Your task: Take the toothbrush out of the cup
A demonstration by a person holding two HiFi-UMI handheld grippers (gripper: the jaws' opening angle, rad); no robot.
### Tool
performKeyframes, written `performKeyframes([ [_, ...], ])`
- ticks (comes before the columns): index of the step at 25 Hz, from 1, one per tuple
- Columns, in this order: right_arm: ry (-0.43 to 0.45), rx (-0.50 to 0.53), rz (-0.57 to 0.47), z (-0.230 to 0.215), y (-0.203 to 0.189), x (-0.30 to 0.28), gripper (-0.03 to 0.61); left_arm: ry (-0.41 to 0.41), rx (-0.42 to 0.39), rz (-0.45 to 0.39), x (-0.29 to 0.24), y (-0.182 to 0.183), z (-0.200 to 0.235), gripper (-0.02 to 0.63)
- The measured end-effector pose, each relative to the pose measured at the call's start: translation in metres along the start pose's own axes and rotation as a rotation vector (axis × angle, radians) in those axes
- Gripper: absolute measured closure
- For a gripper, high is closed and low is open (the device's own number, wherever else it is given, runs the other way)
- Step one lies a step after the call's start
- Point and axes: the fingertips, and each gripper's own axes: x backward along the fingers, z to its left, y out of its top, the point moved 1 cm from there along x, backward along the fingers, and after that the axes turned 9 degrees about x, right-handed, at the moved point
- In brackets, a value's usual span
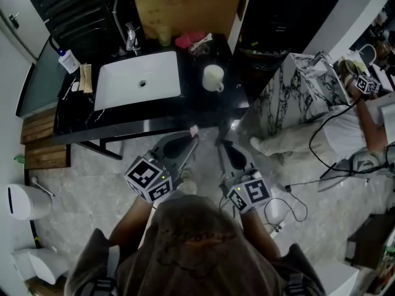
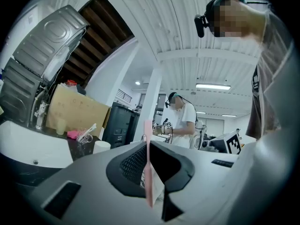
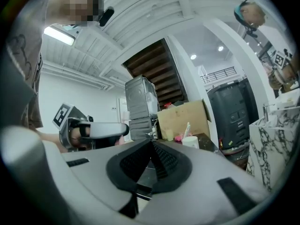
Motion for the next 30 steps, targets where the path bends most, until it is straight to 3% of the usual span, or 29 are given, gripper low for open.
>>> performKeyframes([
  [6,0.031,0.006,-0.007,0.018,-0.005,0.009,0.578,0.019,-0.072,-0.027,0.016,-0.02,-0.001,0.594],
  [14,0.053,0.028,-0.014,0.028,-0.003,0.01,0.578,0.068,-0.068,-0.042,0.022,-0.015,0.0,0.594],
  [30,0.078,0.019,-0.014,0.033,-0.006,0.005,0.578,0.083,-0.063,-0.056,0.024,-0.009,-0.002,0.594],
])
